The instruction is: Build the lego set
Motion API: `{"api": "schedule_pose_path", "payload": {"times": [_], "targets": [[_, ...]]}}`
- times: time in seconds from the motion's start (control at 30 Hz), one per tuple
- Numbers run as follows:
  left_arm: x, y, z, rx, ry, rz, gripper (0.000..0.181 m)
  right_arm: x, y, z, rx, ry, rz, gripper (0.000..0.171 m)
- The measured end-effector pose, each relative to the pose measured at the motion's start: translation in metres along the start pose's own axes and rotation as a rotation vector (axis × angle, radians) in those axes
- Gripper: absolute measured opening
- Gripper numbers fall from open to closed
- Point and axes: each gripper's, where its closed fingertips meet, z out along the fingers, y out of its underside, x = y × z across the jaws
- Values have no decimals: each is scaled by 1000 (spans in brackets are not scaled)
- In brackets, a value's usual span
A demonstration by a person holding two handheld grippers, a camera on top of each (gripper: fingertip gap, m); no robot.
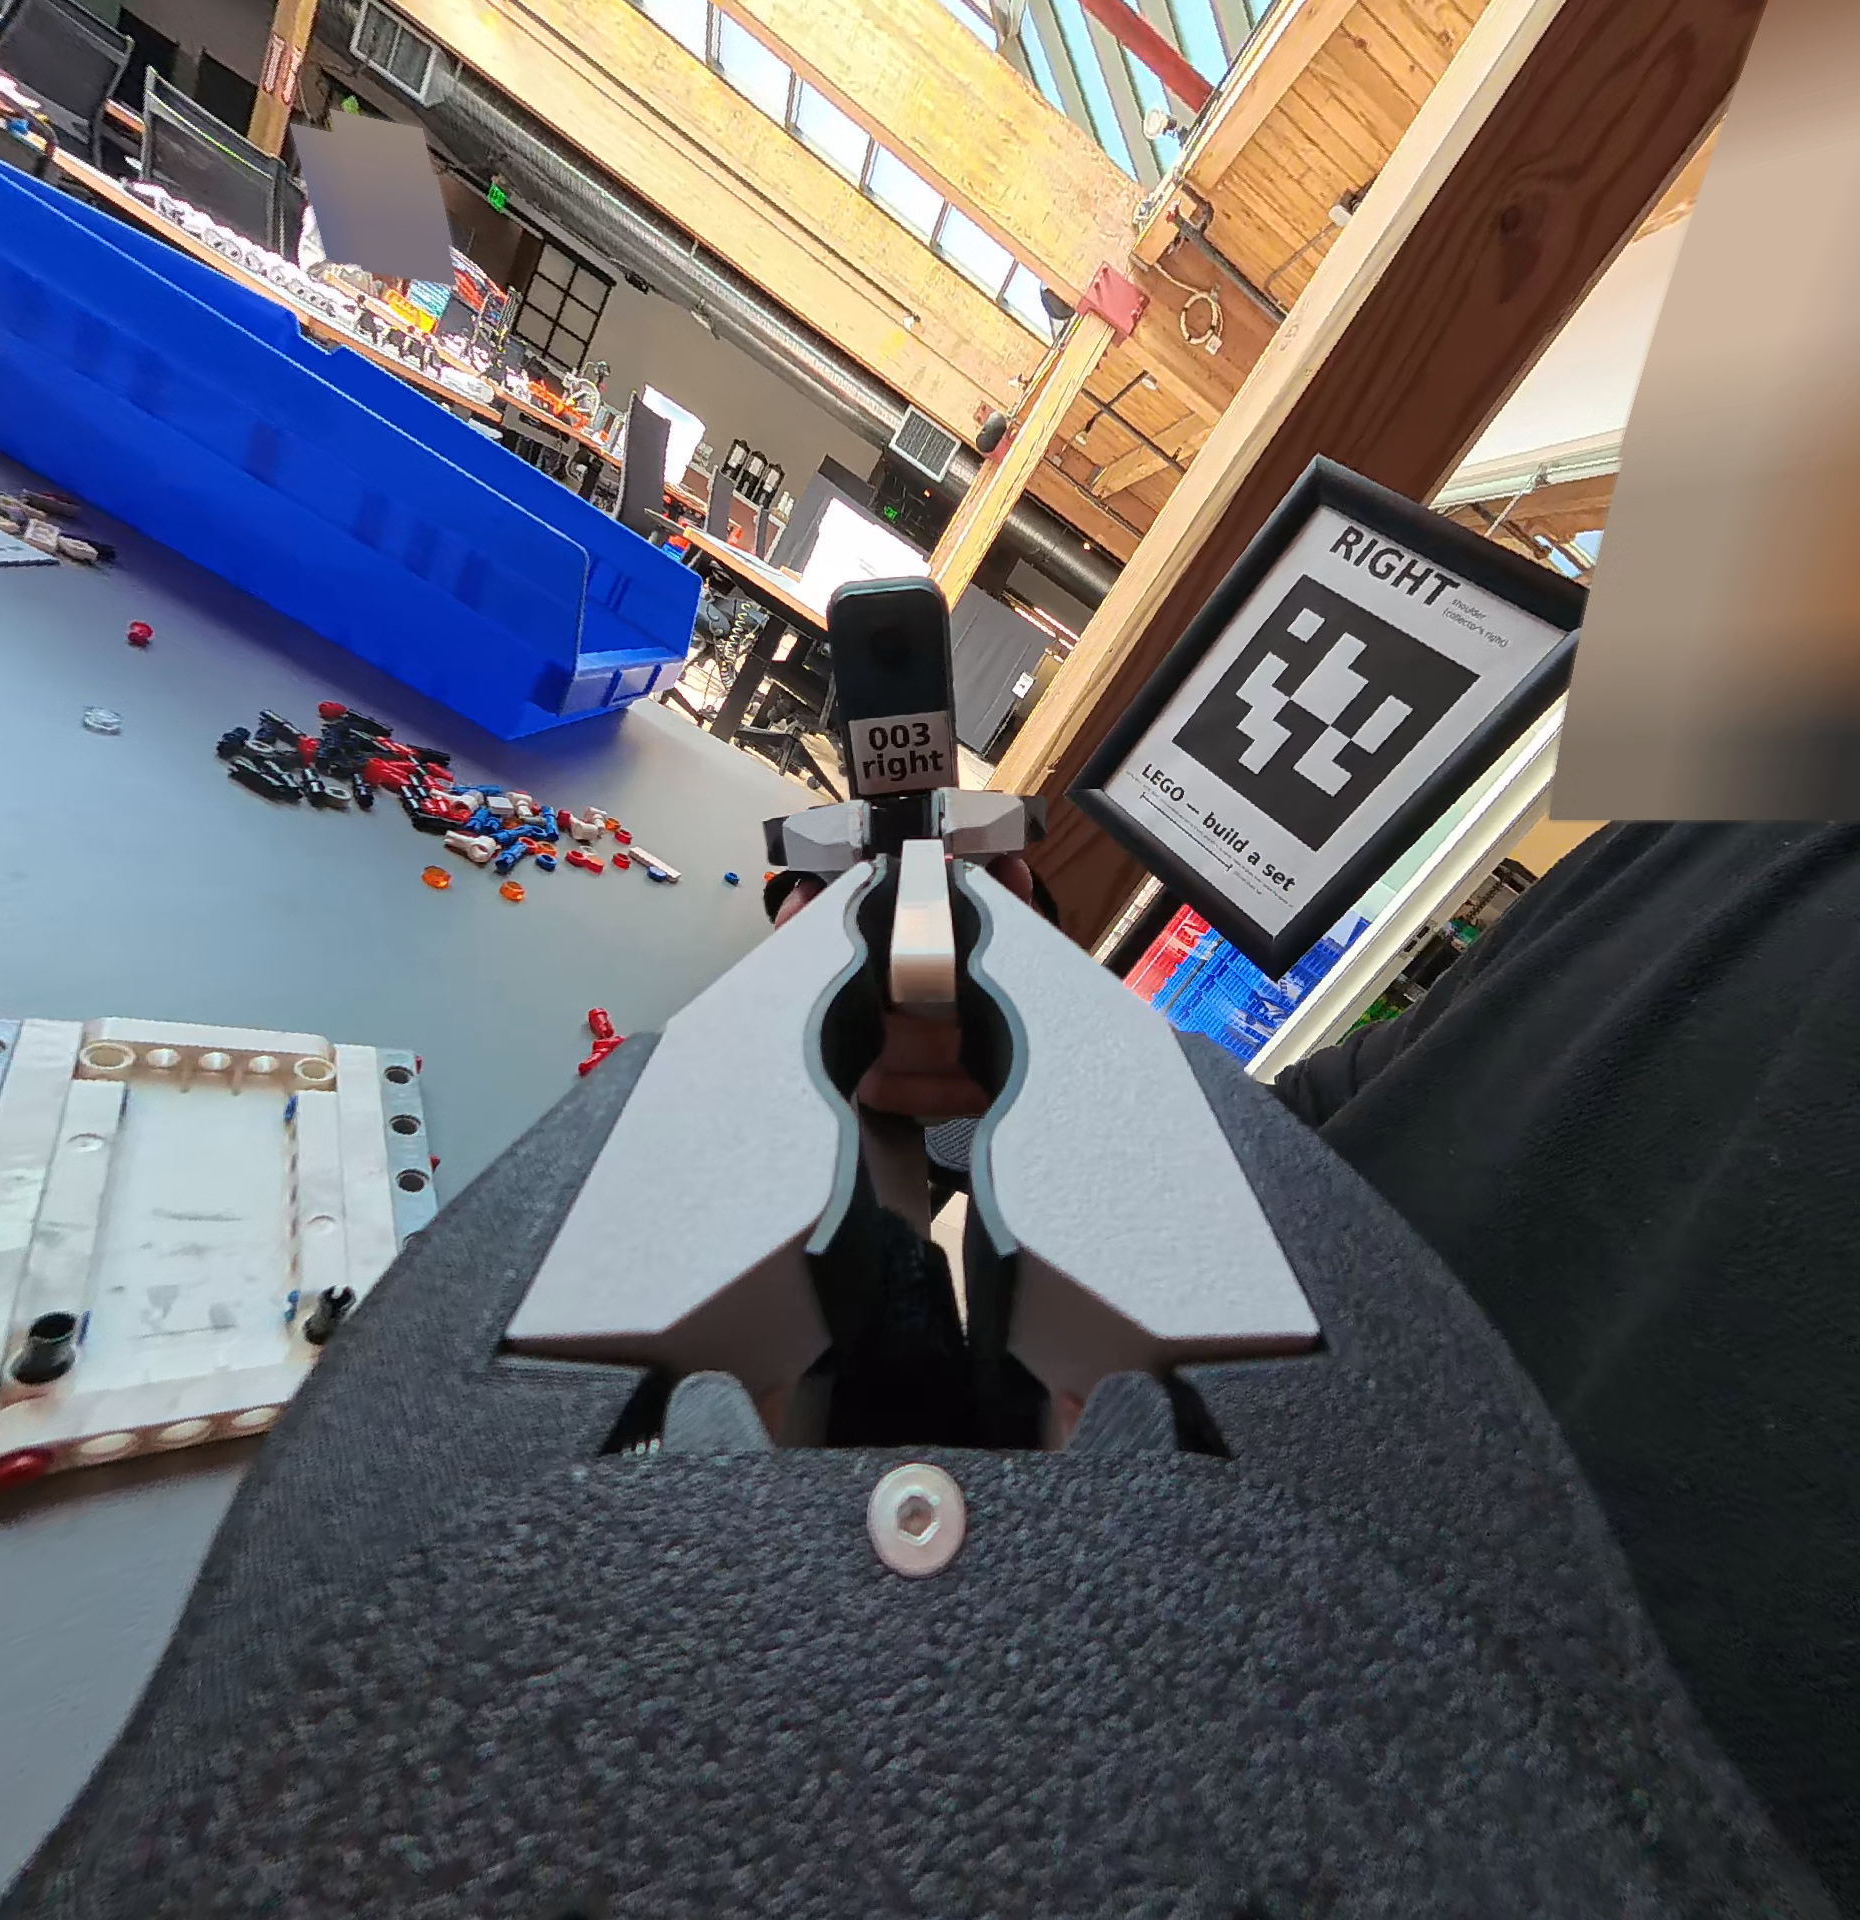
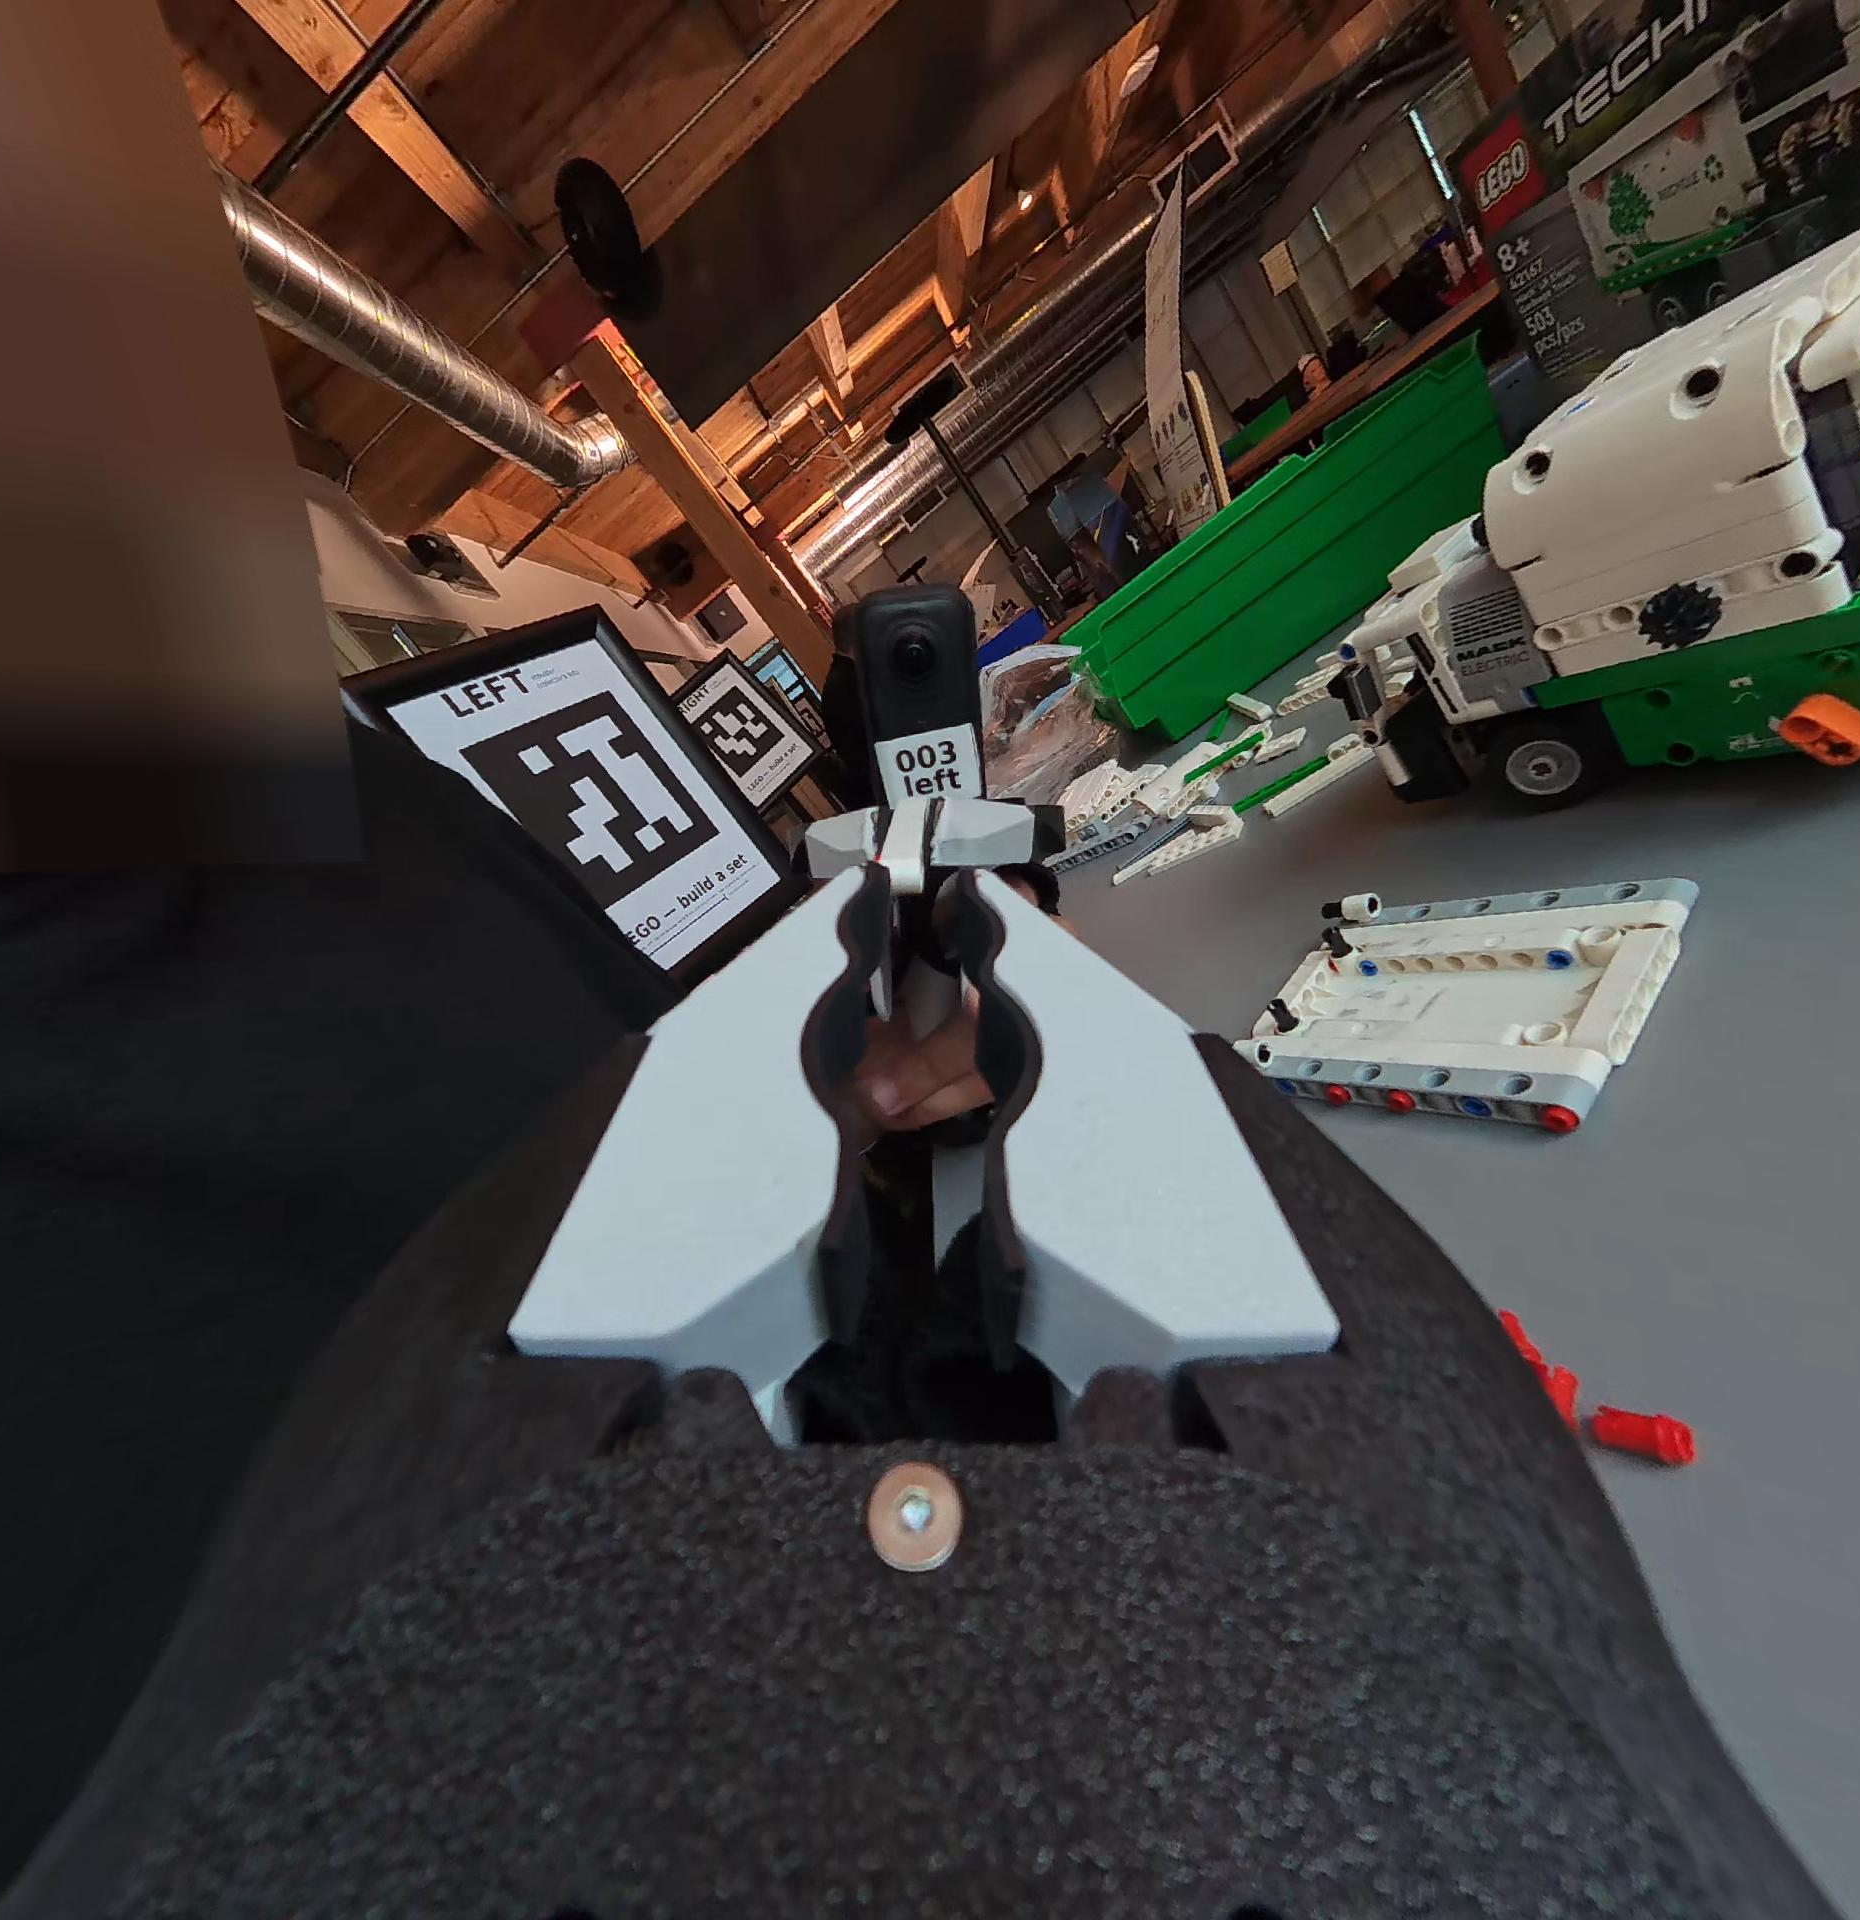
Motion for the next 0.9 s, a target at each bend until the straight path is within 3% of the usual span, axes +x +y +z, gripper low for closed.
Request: {"api": "schedule_pose_path", "payload": {"times": [0.67,0.9], "targets": [[0,1,1,-10,-1,0,6,-6,1,1,-5,-24,-23,18],[2,5,3,-31,7,10,6,-6,6,4,-28,-10,-45,7]]}}
